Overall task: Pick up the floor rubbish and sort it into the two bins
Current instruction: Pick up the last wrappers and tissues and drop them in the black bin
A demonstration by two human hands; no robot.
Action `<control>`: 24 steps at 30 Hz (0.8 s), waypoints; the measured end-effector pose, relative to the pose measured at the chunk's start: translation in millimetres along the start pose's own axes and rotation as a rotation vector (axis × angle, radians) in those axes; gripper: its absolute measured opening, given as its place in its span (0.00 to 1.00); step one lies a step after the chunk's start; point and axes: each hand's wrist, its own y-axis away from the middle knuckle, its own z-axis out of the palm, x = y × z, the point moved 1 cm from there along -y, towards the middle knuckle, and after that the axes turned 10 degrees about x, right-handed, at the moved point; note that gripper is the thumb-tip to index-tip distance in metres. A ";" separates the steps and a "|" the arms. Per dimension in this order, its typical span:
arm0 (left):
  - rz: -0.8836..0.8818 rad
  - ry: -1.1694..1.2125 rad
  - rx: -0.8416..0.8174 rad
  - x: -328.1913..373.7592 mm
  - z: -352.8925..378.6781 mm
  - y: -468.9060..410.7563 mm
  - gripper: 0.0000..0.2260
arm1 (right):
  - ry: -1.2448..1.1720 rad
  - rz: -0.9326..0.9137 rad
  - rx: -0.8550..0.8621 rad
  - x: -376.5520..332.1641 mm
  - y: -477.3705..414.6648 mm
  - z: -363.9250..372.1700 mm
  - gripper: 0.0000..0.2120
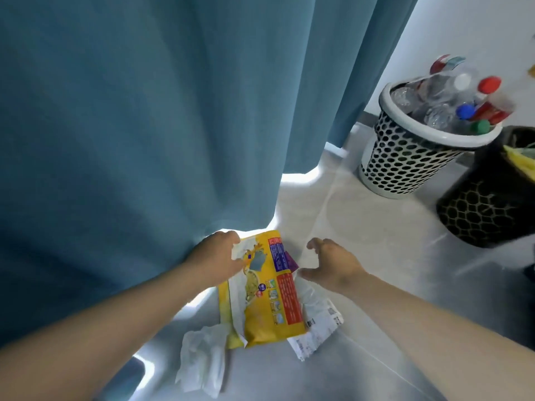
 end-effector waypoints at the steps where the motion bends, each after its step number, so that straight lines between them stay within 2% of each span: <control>1: 0.015 -0.020 -0.003 -9.0 9.8 -5.1 0.20 | 0.003 -0.020 -0.014 -2.3 -8.7 8.8 0.33; 5: 0.011 -0.035 0.033 -35.2 34.4 -6.8 0.20 | -0.071 -0.070 0.056 -17.9 -26.7 30.0 0.28; 9: 0.018 -0.073 -0.025 -51.5 60.0 13.3 0.19 | -0.013 -0.040 -0.027 -12.9 -14.5 56.8 0.26; 15: 0.022 -0.148 -0.131 -74.0 79.8 45.5 0.19 | 0.079 -0.029 -0.095 -2.7 -3.2 71.1 0.30; 18: 0.045 -0.147 -0.174 -77.0 85.5 57.0 0.15 | 0.061 -0.005 -0.110 -4.4 -0.6 79.0 0.33; 21: 0.045 -0.101 -0.212 -78.3 91.9 63.3 0.17 | 0.011 0.027 -0.122 -4.3 -2.3 90.9 0.37; 24: 0.024 -0.110 -0.253 -82.1 96.4 66.6 0.18 | -0.006 0.045 -0.151 -2.8 -5.5 94.7 0.37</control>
